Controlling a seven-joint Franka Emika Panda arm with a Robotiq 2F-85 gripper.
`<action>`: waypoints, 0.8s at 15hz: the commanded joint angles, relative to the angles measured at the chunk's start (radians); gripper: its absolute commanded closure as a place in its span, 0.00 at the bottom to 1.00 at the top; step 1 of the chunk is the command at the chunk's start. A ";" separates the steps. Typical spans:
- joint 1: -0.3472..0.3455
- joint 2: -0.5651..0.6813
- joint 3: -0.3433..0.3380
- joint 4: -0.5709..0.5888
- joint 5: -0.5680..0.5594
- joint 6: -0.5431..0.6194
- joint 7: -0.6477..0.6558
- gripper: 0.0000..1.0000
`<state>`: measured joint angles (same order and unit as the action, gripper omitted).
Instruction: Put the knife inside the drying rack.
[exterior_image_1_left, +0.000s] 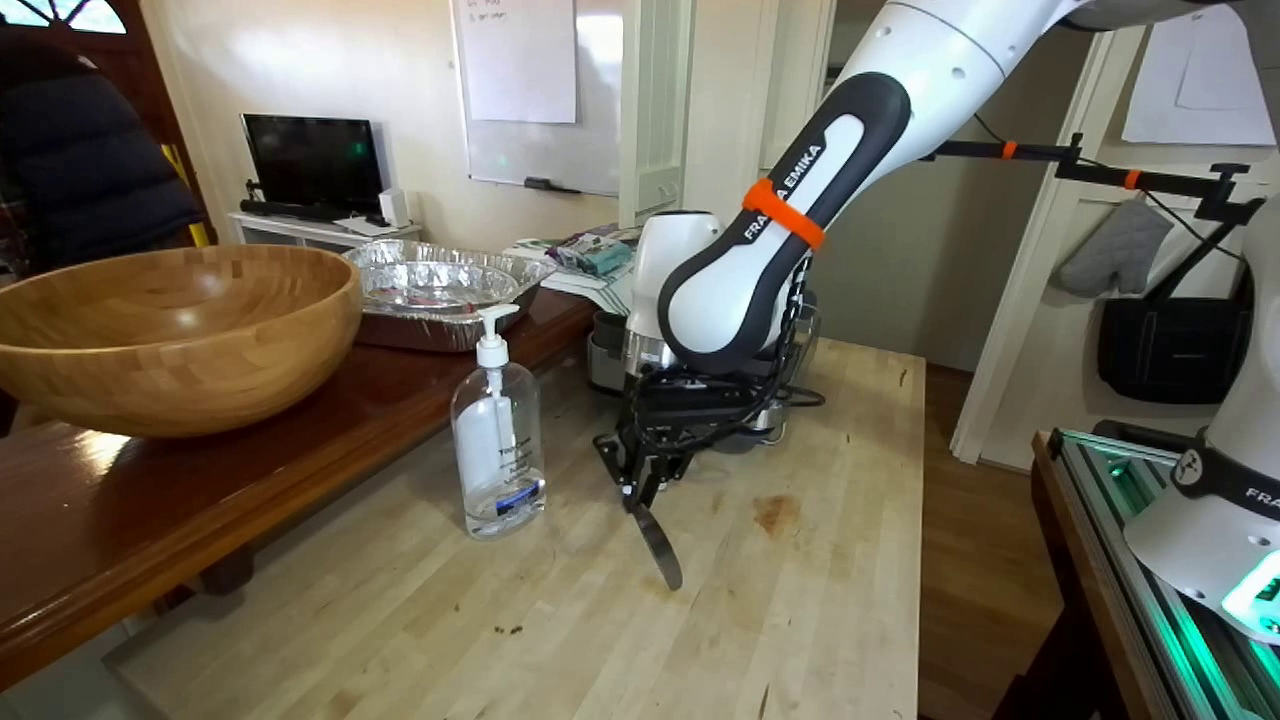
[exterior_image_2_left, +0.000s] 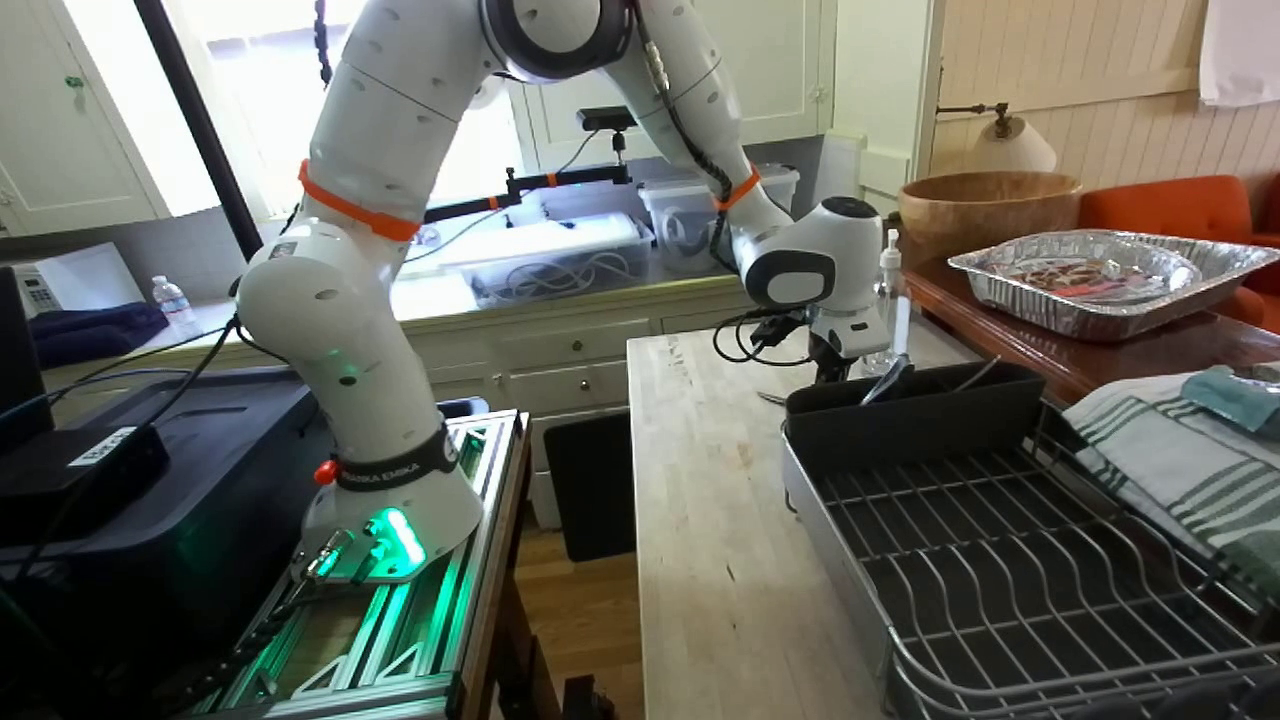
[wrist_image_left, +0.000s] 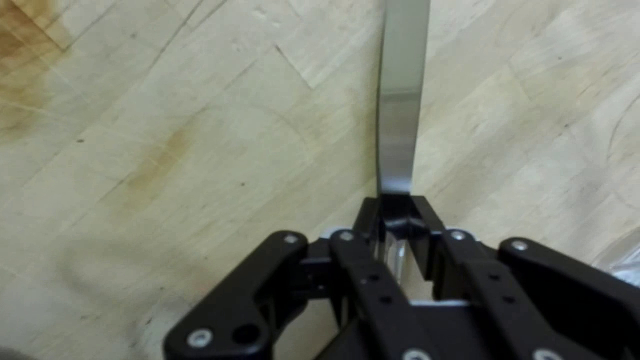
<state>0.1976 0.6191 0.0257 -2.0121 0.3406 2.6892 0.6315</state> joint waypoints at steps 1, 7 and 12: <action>-0.007 -0.013 0.032 0.002 0.001 0.020 -0.045 0.95; 0.019 -0.097 0.026 -0.026 -0.028 0.005 -0.083 0.95; 0.032 -0.192 0.016 -0.071 -0.056 0.005 -0.090 0.95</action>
<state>0.2144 0.5077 0.0568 -2.0194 0.3164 2.6902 0.5461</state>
